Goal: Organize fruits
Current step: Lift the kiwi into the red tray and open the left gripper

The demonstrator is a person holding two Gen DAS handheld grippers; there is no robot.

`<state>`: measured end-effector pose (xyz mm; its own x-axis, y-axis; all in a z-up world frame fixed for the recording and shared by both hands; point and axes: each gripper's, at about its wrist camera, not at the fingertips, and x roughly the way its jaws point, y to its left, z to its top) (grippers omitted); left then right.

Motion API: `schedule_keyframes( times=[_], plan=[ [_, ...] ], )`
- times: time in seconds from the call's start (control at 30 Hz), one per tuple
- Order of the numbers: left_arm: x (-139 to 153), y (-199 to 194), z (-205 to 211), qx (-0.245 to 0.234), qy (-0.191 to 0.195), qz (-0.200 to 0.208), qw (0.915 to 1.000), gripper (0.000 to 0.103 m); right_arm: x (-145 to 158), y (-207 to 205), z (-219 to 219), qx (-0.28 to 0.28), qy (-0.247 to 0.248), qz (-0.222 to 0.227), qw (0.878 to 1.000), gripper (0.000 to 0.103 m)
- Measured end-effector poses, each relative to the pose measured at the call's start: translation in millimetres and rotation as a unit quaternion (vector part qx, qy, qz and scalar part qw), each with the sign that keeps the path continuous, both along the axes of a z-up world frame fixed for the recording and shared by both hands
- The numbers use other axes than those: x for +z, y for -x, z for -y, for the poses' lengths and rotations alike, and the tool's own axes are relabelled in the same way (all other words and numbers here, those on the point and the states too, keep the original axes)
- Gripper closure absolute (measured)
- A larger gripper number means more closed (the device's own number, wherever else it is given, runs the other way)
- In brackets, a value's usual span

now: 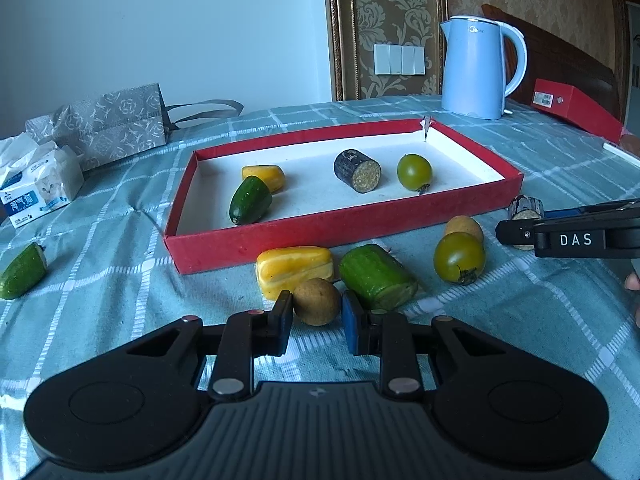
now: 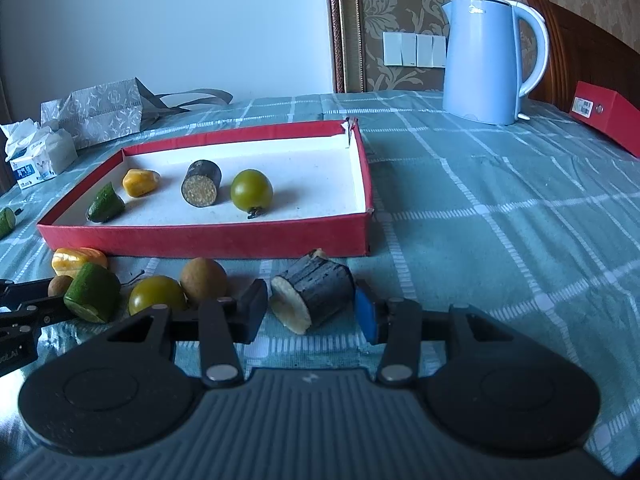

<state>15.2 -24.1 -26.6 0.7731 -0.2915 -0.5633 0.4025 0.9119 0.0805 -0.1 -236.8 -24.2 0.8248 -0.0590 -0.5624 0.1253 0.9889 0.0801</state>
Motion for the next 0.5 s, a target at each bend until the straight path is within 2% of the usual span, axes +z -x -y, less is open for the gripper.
schedule_keyframes(
  times=[0.27, 0.5],
  plan=[
    [24, 3, -3, -0.007, 0.014, 0.021, 0.9997, 0.078, 0, 0, 0, 0.000, 0.002, -0.001, 1.000, 0.058],
    [47, -16, -3, -0.003, 0.023, 0.038, 0.9990, 0.078, 0, 0, 0, 0.000, 0.003, -0.001, 1.000, 0.058]
  ],
)
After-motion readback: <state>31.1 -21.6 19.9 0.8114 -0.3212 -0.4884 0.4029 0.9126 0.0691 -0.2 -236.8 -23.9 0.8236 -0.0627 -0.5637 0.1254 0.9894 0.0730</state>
